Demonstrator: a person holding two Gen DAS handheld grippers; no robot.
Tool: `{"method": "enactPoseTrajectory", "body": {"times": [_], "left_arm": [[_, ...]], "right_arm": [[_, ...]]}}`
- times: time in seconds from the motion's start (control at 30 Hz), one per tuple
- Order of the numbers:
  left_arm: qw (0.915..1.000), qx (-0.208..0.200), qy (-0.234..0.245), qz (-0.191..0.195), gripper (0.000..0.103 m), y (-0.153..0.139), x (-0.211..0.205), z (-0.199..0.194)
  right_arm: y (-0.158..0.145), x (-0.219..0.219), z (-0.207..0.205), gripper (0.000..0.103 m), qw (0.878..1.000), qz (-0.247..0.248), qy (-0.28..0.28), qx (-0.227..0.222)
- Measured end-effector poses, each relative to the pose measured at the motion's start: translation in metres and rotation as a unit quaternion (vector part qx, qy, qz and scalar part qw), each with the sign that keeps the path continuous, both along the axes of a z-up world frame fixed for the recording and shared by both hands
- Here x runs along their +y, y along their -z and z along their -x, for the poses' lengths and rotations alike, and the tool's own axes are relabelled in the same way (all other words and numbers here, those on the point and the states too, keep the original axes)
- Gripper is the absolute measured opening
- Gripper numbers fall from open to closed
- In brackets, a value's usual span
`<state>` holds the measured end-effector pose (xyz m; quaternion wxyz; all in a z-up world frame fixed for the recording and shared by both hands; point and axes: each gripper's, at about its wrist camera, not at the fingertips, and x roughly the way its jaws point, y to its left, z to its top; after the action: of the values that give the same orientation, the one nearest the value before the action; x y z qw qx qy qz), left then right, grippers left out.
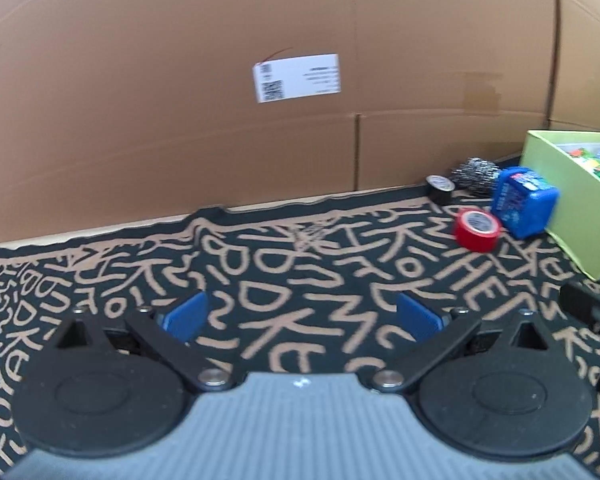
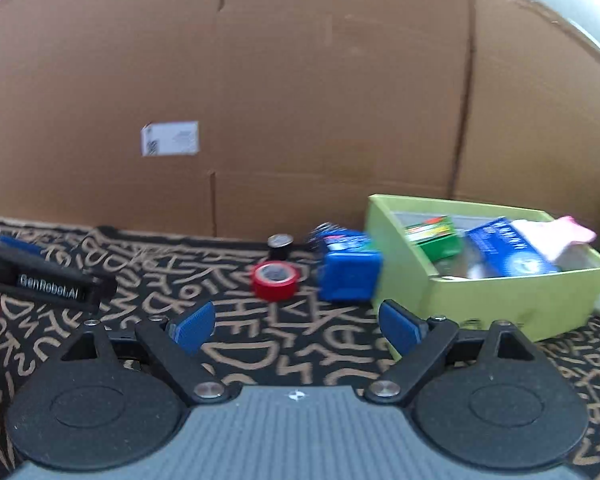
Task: Organize objects
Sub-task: 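Grasp the red tape roll with the right gripper while the left grasps the black tape roll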
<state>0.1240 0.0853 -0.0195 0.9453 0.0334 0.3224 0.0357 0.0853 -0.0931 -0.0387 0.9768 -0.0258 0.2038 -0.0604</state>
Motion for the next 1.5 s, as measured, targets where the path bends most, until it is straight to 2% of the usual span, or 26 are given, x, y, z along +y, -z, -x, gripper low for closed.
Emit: {"method": "enactPoseTrajectory", "body": {"times": [0.27, 0.47, 0.63, 0.77, 0.83, 0.9, 1.1, 1.17, 1.23, 1.3, 1.37, 1.4, 1.43, 1.5], "left_arm": [[0.9998, 0.001, -0.016, -0.011, 0.103, 0.005, 0.009, -0.026], [0.9997, 0.008, -0.017, -0.018, 0.103, 0.01, 0.007, -0.052], [0.9996, 0.016, -0.012, -0.02, 0.103, 0.014, 0.004, -0.071], [0.9995, 0.02, -0.009, -0.022, 0.103, 0.017, 0.0, -0.083], [0.9995, 0.022, -0.006, -0.022, 0.103, 0.018, -0.002, -0.088], [0.9997, 0.02, 0.004, -0.013, 0.103, 0.016, -0.007, -0.095], [0.9964, 0.018, 0.066, 0.05, 0.101, 0.01, -0.039, -0.131], [0.9941, 0.022, 0.084, 0.065, 0.095, 0.013, -0.056, -0.148], [0.9927, 0.03, 0.096, 0.066, 0.084, 0.019, -0.072, -0.167], [0.9924, 0.039, 0.099, 0.063, 0.079, 0.028, -0.085, -0.182], [0.9902, 0.04, 0.101, 0.087, 0.073, 0.032, -0.088, -0.192], [0.9884, 0.045, 0.107, 0.099, 0.064, 0.032, -0.089, -0.196], [0.9861, 0.045, 0.117, 0.109, 0.046, 0.032, -0.09, -0.197], [0.9818, 0.046, 0.142, 0.118, 0.032, 0.03, -0.092, -0.194]], "right_arm": [[0.011, 0.009, -0.057, 0.089, 0.999, -0.021, -0.001, 0.033], [0.02, 0.003, -0.101, 0.083, 0.997, -0.04, 0.018, 0.06], [0.03, -0.001, -0.121, 0.077, 0.995, -0.055, 0.03, 0.077], [0.036, -0.003, -0.13, 0.066, 0.994, -0.058, 0.031, 0.088], [0.036, -0.006, -0.13, 0.048, 0.993, -0.069, 0.03, 0.088], [0.034, -0.008, -0.127, 0.048, 0.993, -0.074, 0.024, 0.087], [0.034, -0.005, -0.098, 0.048, 0.993, -0.07, -0.005, 0.091], [0.035, -0.004, -0.089, 0.048, 0.994, -0.071, -0.009, 0.088], [0.035, -0.007, -0.084, 0.048, 0.993, -0.077, -0.012, 0.086], [0.035, -0.01, -0.08, 0.048, 0.993, -0.085, -0.012, 0.084], [0.035, -0.013, -0.078, 0.048, 0.992, -0.093, -0.011, 0.082], [0.035, -0.014, -0.078, 0.048, 0.992, -0.097, -0.011, 0.081], [0.036, -0.015, -0.077, 0.048, 0.992, -0.1, -0.012, 0.08], [0.036, -0.017, -0.077, 0.048, 0.991, -0.104, -0.012, 0.08]]}}
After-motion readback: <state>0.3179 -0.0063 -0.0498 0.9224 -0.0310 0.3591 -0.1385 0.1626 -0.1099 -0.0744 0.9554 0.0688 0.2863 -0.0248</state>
